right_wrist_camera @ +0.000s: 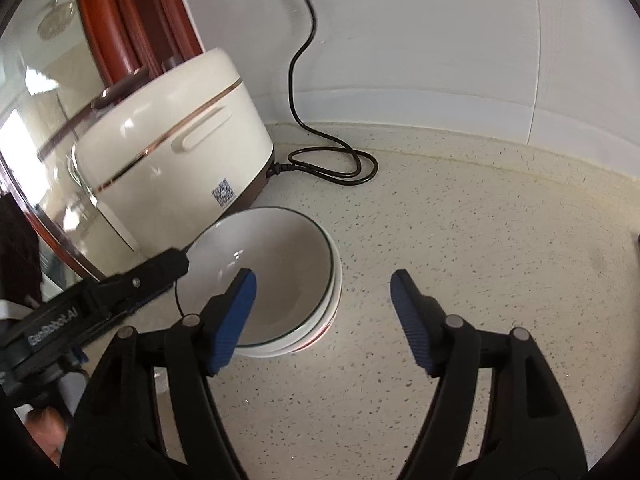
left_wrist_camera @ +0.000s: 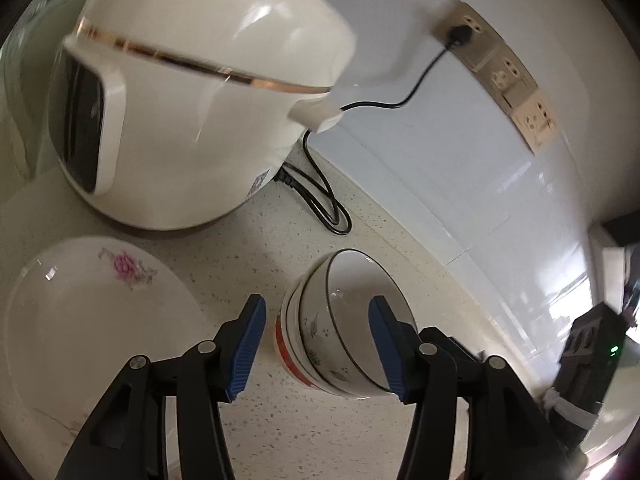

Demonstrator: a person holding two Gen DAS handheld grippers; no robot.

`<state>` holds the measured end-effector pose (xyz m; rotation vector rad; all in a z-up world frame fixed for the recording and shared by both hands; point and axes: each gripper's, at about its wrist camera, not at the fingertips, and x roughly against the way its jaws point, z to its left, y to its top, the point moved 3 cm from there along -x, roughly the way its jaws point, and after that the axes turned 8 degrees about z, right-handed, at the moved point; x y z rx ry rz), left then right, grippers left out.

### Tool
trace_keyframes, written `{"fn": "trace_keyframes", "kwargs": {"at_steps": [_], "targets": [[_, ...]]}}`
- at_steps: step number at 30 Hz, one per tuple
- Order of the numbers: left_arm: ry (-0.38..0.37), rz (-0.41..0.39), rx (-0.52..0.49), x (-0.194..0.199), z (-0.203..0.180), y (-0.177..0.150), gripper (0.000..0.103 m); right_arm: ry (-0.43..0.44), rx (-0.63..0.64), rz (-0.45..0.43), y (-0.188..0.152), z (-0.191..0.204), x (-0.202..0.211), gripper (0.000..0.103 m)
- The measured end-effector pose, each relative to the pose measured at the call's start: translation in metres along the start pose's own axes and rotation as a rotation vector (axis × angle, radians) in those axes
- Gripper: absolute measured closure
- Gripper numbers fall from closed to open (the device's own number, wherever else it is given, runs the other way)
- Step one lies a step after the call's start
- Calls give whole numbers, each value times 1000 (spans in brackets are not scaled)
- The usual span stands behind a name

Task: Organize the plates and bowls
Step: 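Lower the green-rimmed bowl into the nested bowls, then grip the rim of the three-bowl stack with both grippers and lift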

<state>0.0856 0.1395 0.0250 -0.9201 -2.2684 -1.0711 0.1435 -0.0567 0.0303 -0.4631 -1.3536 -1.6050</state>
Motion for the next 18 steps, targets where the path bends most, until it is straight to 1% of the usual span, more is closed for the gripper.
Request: {"fn": "trace_keyframes", "kwargs": {"at_steps": [2, 4, 9, 18], "targets": [[-25, 17, 35, -4, 6, 2, 48, 25, -23, 6, 2, -4, -1, 28], [-26, 31, 51, -9, 10, 3, 48, 45, -39, 15, 3, -6, -4, 27], [-38, 78, 65, -24, 12, 1, 48, 44, -43, 49, 3, -3, -19, 27], [-25, 115, 74, -41, 7, -2, 48, 42, -31, 88, 3, 0, -35, 27]]}}
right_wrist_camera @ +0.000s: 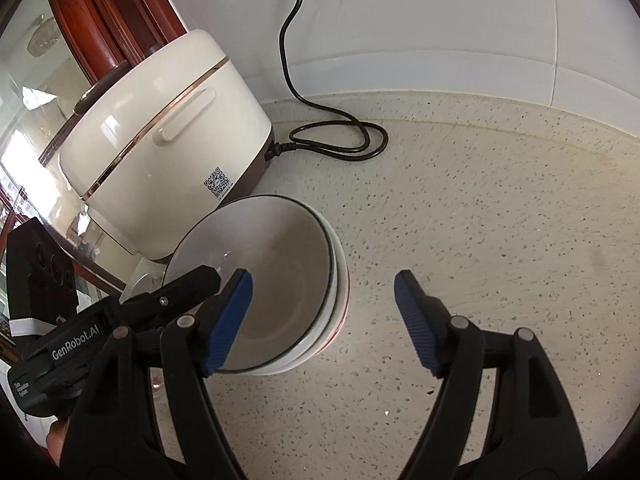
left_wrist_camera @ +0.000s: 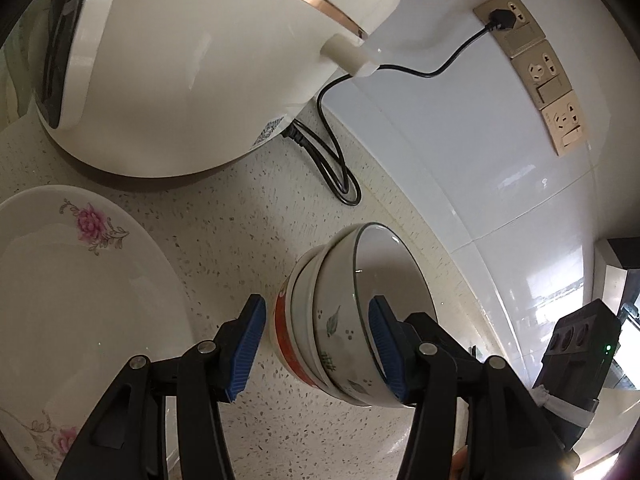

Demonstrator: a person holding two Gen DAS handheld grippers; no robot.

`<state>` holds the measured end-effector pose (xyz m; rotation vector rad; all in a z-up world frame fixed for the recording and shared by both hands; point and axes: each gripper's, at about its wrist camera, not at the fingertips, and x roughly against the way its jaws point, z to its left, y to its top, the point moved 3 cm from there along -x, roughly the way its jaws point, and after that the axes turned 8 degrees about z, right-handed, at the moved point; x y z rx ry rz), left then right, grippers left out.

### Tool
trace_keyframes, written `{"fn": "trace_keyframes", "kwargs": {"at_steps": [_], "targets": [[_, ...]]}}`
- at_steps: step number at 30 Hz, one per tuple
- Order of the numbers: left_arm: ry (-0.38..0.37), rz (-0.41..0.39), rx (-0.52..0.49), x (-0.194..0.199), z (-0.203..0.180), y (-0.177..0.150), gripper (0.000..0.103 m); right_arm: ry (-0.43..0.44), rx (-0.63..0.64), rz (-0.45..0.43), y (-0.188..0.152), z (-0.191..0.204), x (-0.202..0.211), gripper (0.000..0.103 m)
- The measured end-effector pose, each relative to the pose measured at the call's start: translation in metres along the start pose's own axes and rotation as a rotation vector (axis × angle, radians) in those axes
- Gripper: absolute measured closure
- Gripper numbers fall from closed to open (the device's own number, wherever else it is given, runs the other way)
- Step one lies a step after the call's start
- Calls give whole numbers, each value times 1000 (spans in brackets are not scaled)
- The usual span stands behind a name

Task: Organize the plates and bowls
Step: 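Grip the rim of the three-bowl stack with both grippers and lift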

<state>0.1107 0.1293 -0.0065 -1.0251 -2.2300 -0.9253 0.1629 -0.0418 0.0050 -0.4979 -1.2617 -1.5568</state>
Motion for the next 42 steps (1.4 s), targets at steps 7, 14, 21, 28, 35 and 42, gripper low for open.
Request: {"fn": "trace_keyframes", "kwargs": {"at_steps": [7, 14, 21, 28, 35, 42], "targets": [[29, 14, 6, -9, 0, 3, 48, 17, -9, 18, 4, -6, -6, 27], [64, 35, 2, -17, 2, 5, 47, 42, -18, 31, 4, -13, -10, 26], [92, 45, -4, -26, -2, 7, 47, 104, -63, 63, 1, -23, -20, 26], [109, 54, -14, -27, -1, 8, 48, 155, -110, 105, -4, -28, -32, 25], [99, 68, -19, -29, 1, 9, 49, 203, -121, 116, -4, -28, -36, 24], [57, 99, -16, -31, 2, 8, 52, 278, -139, 142, -8, -28, -41, 27]]}}
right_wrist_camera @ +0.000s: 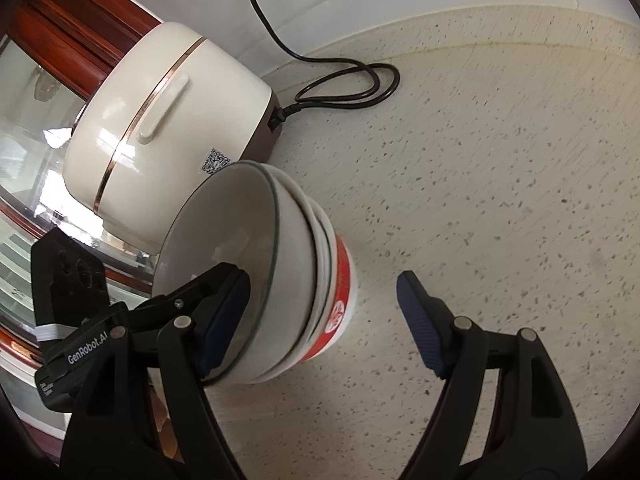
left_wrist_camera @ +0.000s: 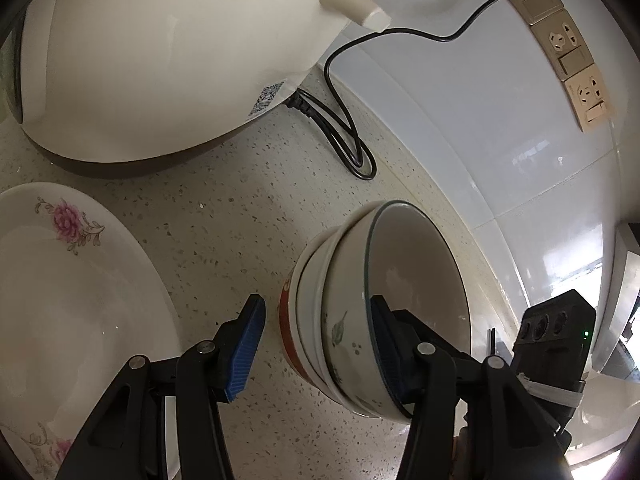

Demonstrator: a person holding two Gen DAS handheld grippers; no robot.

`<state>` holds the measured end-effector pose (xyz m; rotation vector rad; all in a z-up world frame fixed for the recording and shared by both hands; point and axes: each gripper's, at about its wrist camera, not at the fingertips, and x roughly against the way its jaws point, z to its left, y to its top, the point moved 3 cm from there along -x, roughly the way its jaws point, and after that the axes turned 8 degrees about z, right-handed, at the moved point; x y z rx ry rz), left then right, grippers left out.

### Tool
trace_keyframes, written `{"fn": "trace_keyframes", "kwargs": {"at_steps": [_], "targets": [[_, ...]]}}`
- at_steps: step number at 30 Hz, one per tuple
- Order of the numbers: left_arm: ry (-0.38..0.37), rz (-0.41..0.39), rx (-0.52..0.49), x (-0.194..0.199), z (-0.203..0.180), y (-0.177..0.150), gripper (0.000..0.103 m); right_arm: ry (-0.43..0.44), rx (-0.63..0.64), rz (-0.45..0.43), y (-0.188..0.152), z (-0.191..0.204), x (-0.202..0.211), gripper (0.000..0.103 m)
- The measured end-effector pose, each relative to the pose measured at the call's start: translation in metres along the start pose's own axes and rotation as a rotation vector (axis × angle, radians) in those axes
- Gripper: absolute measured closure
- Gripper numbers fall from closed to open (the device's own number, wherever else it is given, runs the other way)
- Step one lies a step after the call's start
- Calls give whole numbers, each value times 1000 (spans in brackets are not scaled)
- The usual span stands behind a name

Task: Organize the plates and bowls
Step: 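Grip the rim of the three-bowl stack with both grippers and lift, then carry the bowl stack with both grippers over the flower plates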

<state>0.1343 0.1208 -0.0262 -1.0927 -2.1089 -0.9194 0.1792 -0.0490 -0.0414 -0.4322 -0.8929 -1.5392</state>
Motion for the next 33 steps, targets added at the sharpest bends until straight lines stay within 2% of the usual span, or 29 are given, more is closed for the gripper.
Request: {"fn": "trace_keyframes", "kwargs": {"at_steps": [5, 8, 17, 33], "targets": [[-5, 4, -11, -2, -1, -1, 56, 29, 4, 5, -1, 2, -2, 31], [-1, 2, -16, -2, 0, -1, 56, 51, 11, 7, -3, 4, -1, 39], [35, -9, -42, -1, -2, -2, 62, 4, 45, 1, -6, 9, -2, 41], [35, -12, -40, -1, -4, -1, 64, -35, 47, -3, -8, 7, -1, 44]]}}
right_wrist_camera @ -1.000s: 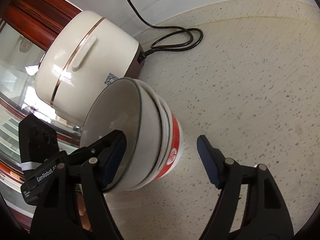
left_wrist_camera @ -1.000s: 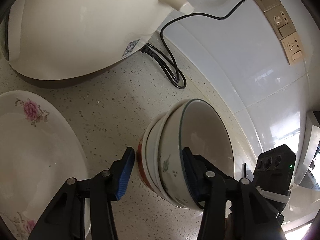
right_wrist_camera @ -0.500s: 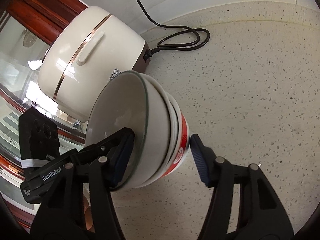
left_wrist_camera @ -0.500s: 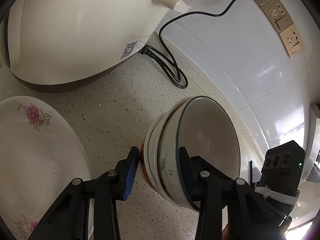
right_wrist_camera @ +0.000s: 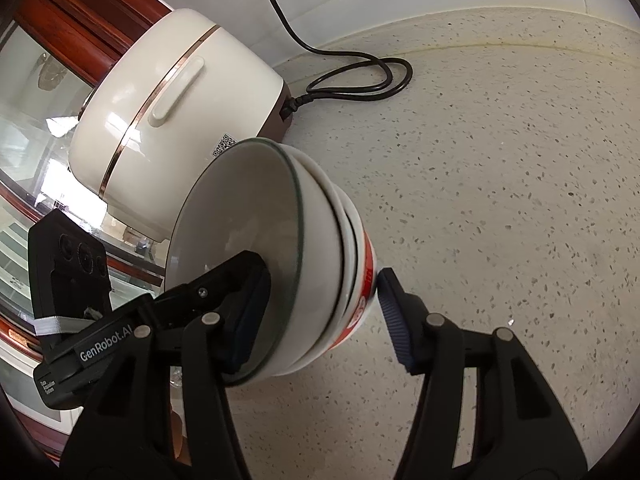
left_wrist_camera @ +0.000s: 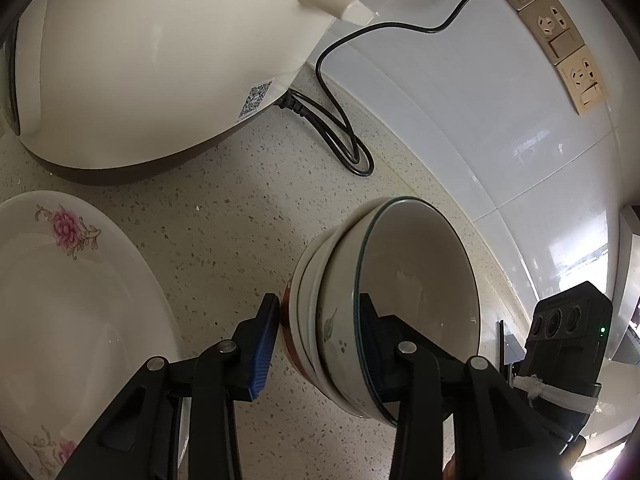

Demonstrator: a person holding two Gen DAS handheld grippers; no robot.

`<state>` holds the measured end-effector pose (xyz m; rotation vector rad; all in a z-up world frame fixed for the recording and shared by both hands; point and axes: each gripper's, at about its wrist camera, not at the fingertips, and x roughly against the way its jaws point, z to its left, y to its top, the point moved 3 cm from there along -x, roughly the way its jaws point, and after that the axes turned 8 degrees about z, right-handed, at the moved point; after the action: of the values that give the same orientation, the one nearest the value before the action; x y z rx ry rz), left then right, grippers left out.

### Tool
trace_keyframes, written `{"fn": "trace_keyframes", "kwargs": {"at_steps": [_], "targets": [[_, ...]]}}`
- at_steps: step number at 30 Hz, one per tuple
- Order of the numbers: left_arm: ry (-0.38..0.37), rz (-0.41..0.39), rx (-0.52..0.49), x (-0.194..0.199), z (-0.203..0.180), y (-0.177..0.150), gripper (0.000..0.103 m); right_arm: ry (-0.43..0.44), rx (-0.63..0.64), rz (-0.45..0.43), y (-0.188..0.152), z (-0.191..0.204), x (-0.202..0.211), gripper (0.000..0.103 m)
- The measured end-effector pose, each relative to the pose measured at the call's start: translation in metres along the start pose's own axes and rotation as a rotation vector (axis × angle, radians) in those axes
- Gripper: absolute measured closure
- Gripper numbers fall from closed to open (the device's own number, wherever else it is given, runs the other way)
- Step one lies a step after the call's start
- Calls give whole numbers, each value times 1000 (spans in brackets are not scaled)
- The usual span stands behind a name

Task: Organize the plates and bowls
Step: 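Carry the bowl stack with both grippers over the flower plates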

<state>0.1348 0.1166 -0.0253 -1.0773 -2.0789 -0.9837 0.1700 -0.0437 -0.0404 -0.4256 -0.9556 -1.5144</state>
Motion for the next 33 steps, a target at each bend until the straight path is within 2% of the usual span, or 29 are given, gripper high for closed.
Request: {"fn": "trace_keyframes", "kwargs": {"at_steps": [22, 33], "targets": [[-27, -45, -9, 32, -6, -3, 64, -10, 31, -37, -6, 28, 20, 44], [-22, -106, 14, 71, 14, -6, 64, 7, 90, -37, -14, 71, 17, 44]]}}
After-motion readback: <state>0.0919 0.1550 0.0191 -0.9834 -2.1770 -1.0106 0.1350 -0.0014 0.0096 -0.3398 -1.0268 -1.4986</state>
